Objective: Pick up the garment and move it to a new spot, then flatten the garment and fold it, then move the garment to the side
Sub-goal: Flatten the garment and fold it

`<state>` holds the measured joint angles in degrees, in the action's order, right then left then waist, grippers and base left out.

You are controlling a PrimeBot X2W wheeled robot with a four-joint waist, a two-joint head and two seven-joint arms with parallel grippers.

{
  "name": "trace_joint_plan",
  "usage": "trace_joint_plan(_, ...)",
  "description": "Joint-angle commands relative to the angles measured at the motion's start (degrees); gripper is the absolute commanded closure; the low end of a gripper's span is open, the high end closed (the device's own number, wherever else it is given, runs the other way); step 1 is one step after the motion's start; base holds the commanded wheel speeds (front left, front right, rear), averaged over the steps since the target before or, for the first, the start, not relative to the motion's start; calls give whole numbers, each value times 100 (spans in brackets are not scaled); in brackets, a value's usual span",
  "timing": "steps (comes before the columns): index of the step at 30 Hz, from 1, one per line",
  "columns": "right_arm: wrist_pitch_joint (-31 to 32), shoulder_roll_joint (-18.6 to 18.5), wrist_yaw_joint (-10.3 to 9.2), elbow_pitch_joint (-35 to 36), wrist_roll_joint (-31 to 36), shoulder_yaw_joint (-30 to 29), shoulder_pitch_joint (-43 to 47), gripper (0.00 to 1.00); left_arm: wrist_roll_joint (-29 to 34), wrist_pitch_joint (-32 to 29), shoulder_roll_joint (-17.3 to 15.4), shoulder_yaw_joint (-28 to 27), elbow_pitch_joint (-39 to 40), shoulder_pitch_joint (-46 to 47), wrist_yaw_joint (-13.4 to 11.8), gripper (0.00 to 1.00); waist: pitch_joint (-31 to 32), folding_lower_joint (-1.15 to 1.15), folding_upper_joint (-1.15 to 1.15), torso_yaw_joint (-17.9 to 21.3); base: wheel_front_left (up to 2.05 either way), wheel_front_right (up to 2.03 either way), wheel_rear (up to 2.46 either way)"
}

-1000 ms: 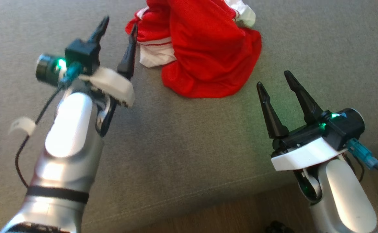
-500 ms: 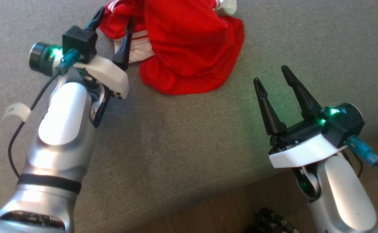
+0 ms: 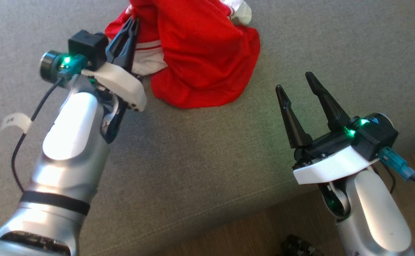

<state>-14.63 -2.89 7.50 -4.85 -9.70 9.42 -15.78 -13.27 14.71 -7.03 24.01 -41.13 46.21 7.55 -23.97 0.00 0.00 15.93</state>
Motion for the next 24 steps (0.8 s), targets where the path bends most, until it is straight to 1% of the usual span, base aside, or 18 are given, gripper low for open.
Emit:
trace_joint_plan(1, -37, 2, -1, 152, -59, 123, 38, 0, -342, 29, -76, -7, 381, 167, -7, 100, 165, 0, 0, 0, 0, 0, 0)
trace_joint_plan(4, -37, 2, -1, 116, -154, 184, 109, 0, -1199, 19, -156, 535, 849, 235, -7, 100, 443, 0, 0, 45, 0, 0, 0)
trace_joint_plan(7, -37, 2, -1, 97, -308, 257, 184, 0, -2200, -320, -334, 901, 1425, 379, -7, 100, 712, 0, 0, 162, 0, 0, 0)
trace_joint_plan(10, -37, 2, -1, 87, -452, 343, 264, 0, -3265, -928, -433, 866, 2020, 542, -7, 100, 928, 0, 0, 334, 0, 0, 0)
trace_joint_plan(12, -37, 2, -1, 76, -538, 388, 313, 0, -3740, -1314, -480, 735, 2319, 695, -7, 100, 1061, 0, 0, 464, 0, 0, 0)
trace_joint_plan(13, -37, 2, -1, 76, -538, 388, 313, 0, -3740, -1314, -480, 735, 2319, 695, -7, 100, 1061, 0, 0, 464, 0, 0, 0)
trace_joint_plan(15, -37, 2, -1, 58, -606, 425, 366, 0, -4052, -1639, -455, 578, 2523, 906, -75, 100, 1181, 0, 0, 588, 0, 0, 0)
trace_joint_plan(19, -37, 2, -1, 63, -697, 515, 418, 0, -4262, -1985, -317, 346, 2743, 1530, -433, 100, 1357, 0, 0, 801, 0, 0, 0)
trace_joint_plan(21, -37, 2, -1, 70, -722, 528, 433, 0, -4274, -1979, -205, 218, 2710, 1852, -633, 100, 1441, 0, 0, 884, 0, 0, 0)
trace_joint_plan(24, -37, 2, -1, 68, -742, 536, 443, 0, -4336, -1794, -3, -97, 2479, 2355, -978, 100, 1532, 0, 0, 967, 0, 0, 0)
